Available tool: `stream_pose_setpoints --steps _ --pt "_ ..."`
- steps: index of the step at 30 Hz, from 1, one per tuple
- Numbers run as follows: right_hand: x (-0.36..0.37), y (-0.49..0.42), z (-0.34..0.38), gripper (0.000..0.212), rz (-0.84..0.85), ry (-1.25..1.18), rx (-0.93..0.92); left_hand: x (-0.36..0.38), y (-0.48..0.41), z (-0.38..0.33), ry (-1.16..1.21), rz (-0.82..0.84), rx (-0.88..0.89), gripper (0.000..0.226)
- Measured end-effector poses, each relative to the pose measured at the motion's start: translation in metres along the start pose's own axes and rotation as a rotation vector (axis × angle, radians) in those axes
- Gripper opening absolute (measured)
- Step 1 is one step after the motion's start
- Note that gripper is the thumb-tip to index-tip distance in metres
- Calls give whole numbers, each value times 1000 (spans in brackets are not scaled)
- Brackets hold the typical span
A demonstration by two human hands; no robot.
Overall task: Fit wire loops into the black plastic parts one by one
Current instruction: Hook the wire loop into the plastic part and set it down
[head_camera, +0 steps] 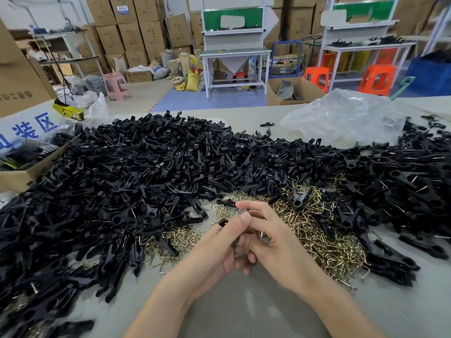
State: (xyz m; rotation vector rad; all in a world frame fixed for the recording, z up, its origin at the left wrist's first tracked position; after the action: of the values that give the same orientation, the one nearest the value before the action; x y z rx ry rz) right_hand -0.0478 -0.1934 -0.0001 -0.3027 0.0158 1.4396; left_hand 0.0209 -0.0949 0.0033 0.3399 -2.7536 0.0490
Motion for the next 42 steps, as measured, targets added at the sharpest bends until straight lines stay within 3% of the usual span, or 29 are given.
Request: stream_pose_setpoints --steps 2,5,10,13,16,25,32,37,40,42 --pt "0 1 1 23 17 -8 -11 0 0 0 -46 -9 7 41" --pt "0 1 4 51 30 30 -26 -2 -1 1 -114 -77 44 43" --pt "-5 -1 2 44 -9 200 -4 -4 -2 -1 -235 -163 93 31" --pt "0 -2 0 60 35 96 2 -8 -2 -1 -274 -225 79 38" --pt "3 -3 -3 78 70 9 43 -9 -3 0 -288 -258 86 29" --pt "3 -3 -3 75 74 21 42 -7 -3 -1 -296 -231 70 27" --pt "-2 -1 5 38 58 69 -47 -6 -4 -1 -257 -159 83 26" --pt "-18 -2 6 33 -93 176 -6 -7 -5 -1 -212 -139 138 66" --pt "-53 -2 22 25 -334 159 -13 -13 0 -4 -281 -227 166 46" --pt "-100 -1 36 36 -574 -139 -114 -17 5 -5 -480 -320 205 31"
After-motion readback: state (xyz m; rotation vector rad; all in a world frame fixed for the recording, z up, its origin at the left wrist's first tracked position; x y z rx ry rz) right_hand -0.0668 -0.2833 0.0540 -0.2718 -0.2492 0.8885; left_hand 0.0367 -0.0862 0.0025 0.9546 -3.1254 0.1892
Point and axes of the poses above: each hand's wrist, its own y-axis away from the middle knuckle, its own x-axis out of the palm, z = x × y, the point moved 4 cm from there along -y, towards the middle knuckle, and after that the axes turned 10 degrees about z, right-handed, at the moved point
